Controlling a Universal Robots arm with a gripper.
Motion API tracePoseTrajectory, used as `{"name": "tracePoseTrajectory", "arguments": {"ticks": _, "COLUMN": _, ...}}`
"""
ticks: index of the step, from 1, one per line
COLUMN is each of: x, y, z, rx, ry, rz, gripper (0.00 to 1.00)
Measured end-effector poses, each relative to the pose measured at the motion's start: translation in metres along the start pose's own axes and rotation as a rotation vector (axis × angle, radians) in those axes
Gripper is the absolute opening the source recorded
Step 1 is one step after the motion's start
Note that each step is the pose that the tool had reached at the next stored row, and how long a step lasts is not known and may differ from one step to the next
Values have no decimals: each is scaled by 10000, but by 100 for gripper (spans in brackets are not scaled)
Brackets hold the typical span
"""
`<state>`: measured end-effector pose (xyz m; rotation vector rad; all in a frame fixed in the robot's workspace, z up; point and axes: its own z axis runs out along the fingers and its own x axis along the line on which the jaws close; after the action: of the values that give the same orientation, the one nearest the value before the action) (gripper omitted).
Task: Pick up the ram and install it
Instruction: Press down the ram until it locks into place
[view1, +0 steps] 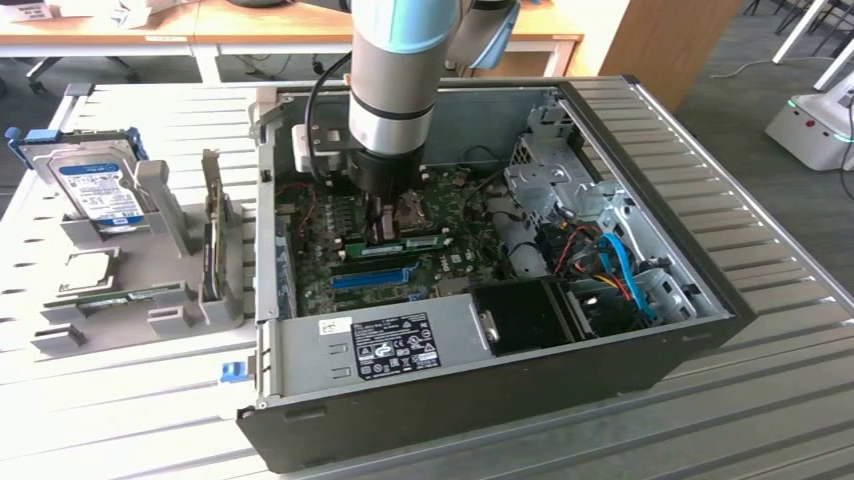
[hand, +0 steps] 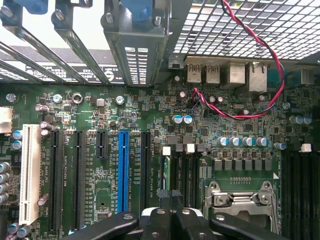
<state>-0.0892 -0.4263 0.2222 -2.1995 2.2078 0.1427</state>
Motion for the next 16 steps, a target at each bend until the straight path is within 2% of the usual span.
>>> {"name": "tracePoseTrajectory", "arguments": {"ticks": 16, "x": 1, "y": 0, "z": 7, "rx": 0, "ry": 0, "rz": 0, "gripper": 11}}
